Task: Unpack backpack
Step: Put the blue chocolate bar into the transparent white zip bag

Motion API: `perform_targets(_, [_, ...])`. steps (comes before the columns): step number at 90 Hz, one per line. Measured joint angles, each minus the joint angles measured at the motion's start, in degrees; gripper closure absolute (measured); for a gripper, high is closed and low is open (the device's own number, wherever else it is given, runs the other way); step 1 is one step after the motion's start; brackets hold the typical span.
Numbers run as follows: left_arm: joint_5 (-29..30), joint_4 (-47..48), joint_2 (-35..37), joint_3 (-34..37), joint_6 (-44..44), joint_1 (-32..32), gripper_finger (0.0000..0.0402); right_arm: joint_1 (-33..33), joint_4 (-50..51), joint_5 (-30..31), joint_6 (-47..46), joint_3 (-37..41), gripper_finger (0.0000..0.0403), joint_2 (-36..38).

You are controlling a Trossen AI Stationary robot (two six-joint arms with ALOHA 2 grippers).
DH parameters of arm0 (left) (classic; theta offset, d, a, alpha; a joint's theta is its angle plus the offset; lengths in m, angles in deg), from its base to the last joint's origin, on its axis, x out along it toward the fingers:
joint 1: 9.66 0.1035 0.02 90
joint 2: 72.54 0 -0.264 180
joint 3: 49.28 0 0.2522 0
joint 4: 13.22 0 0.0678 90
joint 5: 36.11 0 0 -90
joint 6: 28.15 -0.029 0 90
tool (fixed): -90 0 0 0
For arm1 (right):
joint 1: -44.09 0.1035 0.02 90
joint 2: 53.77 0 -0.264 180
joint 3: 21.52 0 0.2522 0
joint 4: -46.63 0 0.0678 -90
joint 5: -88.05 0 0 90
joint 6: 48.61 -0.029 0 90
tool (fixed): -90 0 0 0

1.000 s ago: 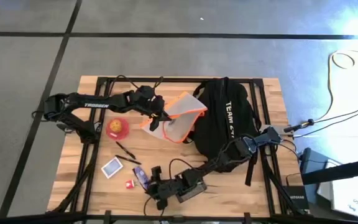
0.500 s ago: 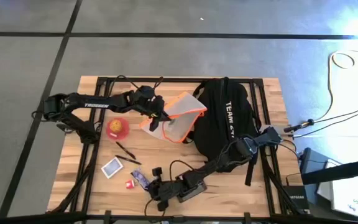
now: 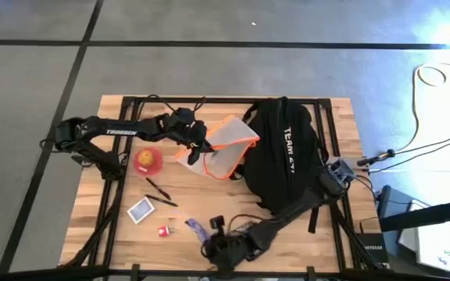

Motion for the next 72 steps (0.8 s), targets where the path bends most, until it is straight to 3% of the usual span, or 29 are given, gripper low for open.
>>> perform_targets(12, [0.00, -0.54, 0.00, 0.00, 0.07, -0.02, 0.0402, 4.55, 4.11, 2.51, -3.82, -0.12, 0.0398, 6.00])
perform_targets(20, [0.00, -0.66, 0.00, 0.00, 0.07, -0.02, 0.0402, 7.57, 9.67, 7.95, -8.54, -0.12, 0.0398, 9.08])
perform_targets(32, [0.00, -0.62, 0.00, 0.00, 0.48, -0.02, 0.0402, 10.47, 24.80, 18.18, -22.74, -0.18, 0.0398, 12.70])
perform_targets(40, [0.00, -0.47, 0.00, 0.00, 1.65, -0.27, 0.0402, 10.43, 36.04, 21.89, -33.67, -0.18, 0.0398, 13.72])
perform_targets(54, [0.00, -0.41, 0.00, 0.00, 0.97, -1.13, 0.0402, 6.50, 44.41, 21.90, -39.88, -0.18, 0.0398, 13.84])
perform_targets(64, [-0.02, -0.42, 0.00, 0.00, 0.05, -1.73, 0.0402, 1.89, 44.47, 20.18, -36.66, -0.18, 0.0398, 13.87])
perform_targets(72, [0.00, -0.39, 0.00, 0.00, -0.67, -2.23, 0.0402, -2.43, 45.57, 15.21, -32.31, -0.18, 0.0398, 13.87])
